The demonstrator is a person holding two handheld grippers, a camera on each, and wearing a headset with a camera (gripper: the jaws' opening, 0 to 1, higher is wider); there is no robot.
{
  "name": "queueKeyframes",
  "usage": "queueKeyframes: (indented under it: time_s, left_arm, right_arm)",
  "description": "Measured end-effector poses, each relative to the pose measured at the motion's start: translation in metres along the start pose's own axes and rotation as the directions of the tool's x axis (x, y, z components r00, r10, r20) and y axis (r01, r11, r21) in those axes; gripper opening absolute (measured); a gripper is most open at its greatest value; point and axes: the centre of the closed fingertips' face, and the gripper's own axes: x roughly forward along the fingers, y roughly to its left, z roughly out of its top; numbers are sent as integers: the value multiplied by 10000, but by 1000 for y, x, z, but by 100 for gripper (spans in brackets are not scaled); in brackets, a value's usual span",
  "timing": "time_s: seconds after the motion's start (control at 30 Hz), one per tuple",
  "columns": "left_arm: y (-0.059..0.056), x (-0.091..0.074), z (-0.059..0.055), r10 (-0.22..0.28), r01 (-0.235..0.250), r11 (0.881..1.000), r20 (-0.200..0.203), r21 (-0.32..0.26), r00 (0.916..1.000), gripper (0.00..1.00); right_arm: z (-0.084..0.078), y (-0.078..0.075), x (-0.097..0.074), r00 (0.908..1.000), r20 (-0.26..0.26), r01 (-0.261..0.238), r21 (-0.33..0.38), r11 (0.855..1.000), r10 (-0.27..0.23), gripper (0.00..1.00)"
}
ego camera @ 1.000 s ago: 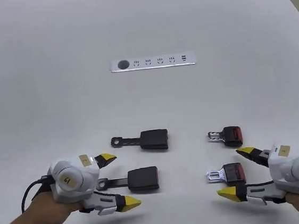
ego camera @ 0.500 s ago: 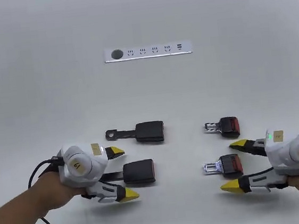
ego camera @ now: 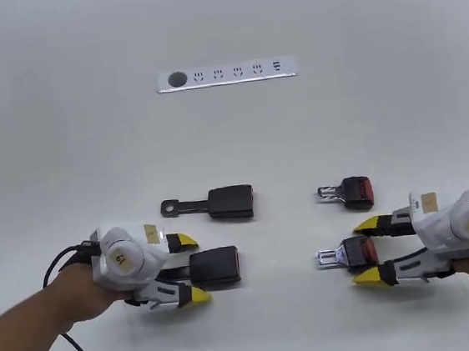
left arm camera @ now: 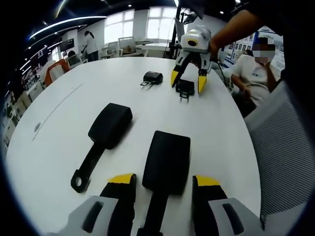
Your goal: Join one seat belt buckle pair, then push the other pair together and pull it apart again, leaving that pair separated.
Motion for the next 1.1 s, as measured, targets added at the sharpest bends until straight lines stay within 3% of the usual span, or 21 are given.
queueKeyframes:
  time_s: [0.2, 0.23, 0.33, 0.37, 0.7, 1.1]
  left_arm:
    - [1, 2, -3, 7, 2, 9988, -184, 487, 9998, 35]
    - [-3, 4, -2, -158, 185, 9943, -265, 1054, 9995, 33]
    - [1, 3, -7, -62, 140, 9875, -497, 1571, 9987, 33]
    - [0, 3, -6, -61, 122, 9913, -471, 1313, 9989, 33]
    - [0, 5, -12, -195, 333, 9865, -868, 1603, 9960, 32]
    - [-2, 6, -13, -272, 439, 9889, -1173, 1421, 9927, 32]
  right_arm:
    - [-5, -4, 0, 10000, -94, -17, -215, 9998, 15, 40]
    - [-6, -5, -1, 9999, -168, 13, -334, 9994, -19, 39]
    - [-7, -3, -5, 9998, -205, -49, -491, 9988, 39, 35]
    - [-6, -3, -5, 9998, -212, -47, -481, 9988, 37, 34]
    - [-11, -4, -9, 9978, -629, -247, -709, 9972, 203, 34]
    - [-10, -1, -6, 9949, -944, -450, -951, 9944, 360, 33]
